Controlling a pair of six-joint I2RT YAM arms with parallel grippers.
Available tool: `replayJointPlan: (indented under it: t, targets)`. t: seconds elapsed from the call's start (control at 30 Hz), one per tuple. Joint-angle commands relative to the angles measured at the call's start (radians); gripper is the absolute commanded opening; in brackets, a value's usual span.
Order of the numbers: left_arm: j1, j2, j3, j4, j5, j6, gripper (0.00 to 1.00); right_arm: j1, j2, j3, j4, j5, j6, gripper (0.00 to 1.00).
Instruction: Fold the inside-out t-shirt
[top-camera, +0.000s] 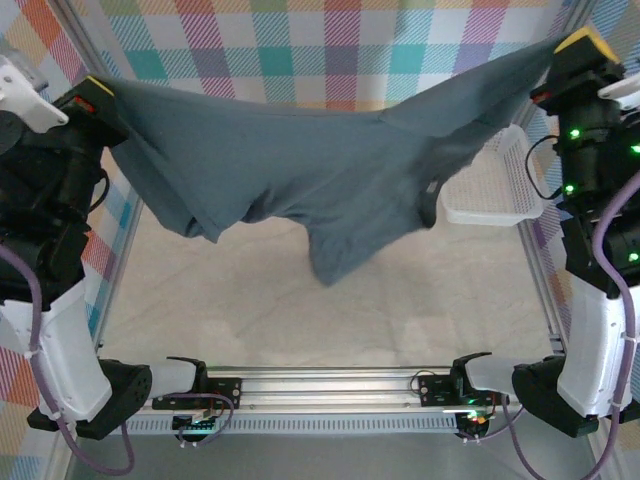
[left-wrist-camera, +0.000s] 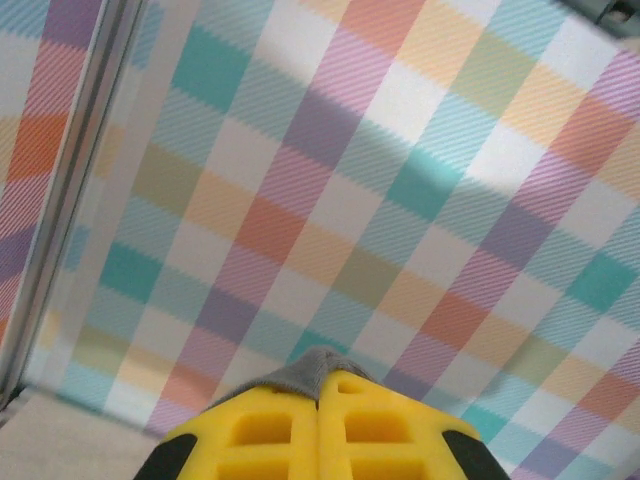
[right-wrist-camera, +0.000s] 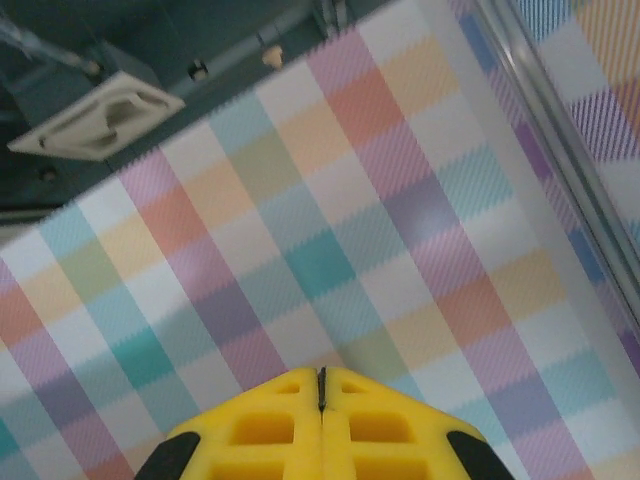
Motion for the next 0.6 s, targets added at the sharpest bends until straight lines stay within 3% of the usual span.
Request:
replayJointPlan:
  t: [0.0, 0.17, 0.33, 0.43, 0.57]
  targets:
    - [0.012, 0.006, 0.027, 0.047, -0.021, 0.042, 0.00, -0.005, 0.023, 0.060, 0.079, 0.023, -0.041, 0.00]
    - [0.012, -0.016, 0.080, 0.045, -0.018, 0.091, 0.00, -0.005, 0.016, 0.116, 0.136, -0.040, -0.019, 0.00]
    - [0.011, -0.019, -0.015, 0.072, 0.021, 0.090, 0.00, -0.005, 0.037, 0.118, 0.130, -0.069, -0.023, 0.00]
    - [0.011, 0.039, -0.052, 0.067, 0.077, 0.073, 0.00, -0.005, 0.102, 0.129, 0.111, -0.076, -0.056, 0.00]
    - [0.014, 0.180, -0.011, 0.046, 0.173, 0.063, 0.00, -0.005, 0.263, 0.271, 0.033, -0.110, -0.087, 0.00]
